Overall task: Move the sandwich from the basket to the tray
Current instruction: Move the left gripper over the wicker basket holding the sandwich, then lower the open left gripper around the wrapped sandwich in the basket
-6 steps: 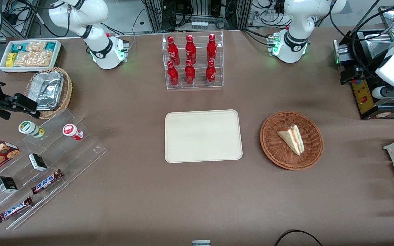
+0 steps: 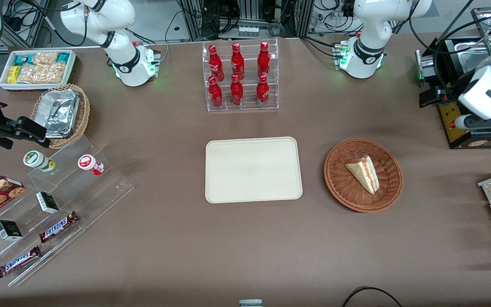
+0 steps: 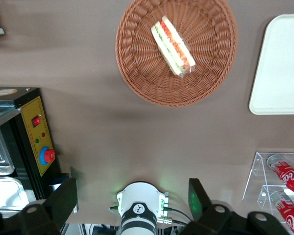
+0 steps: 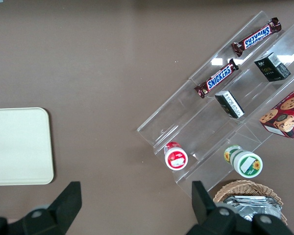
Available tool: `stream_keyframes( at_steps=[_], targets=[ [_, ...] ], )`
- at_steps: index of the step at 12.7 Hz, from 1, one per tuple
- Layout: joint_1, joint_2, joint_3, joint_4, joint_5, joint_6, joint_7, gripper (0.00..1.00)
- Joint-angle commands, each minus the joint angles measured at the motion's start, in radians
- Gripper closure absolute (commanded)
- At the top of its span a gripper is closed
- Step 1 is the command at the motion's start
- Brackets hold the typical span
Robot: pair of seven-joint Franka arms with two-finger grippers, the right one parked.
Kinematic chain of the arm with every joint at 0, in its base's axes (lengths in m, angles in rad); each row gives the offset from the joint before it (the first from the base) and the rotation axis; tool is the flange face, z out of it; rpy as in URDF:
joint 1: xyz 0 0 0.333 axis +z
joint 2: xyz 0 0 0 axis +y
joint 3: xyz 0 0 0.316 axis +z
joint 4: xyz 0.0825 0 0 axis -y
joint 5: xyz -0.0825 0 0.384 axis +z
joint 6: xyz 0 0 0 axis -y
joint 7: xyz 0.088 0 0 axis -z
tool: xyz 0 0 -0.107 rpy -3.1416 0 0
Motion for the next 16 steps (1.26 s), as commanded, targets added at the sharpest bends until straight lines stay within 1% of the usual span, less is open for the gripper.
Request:
stream_keyframes(
  at_steps=[1,7,10,14,16],
  targets=[
    [-0.004,0.017,-0.007,-0.102,0.003,0.097,0.006,0.0],
    [-0.026,0.013,-0.007,-0.418,0.001,0.515,0.003,0.0],
    [-0.029,0.017,-0.008,-0.52,-0.005,0.676,-0.025,0.0],
    [-0.053,0.016,-0.01,-0.592,-0.005,0.803,-0.239,0.0],
    [-0.052,0.023,-0.041,-0.598,-0.005,0.849,-0.401,0.0]
  ],
)
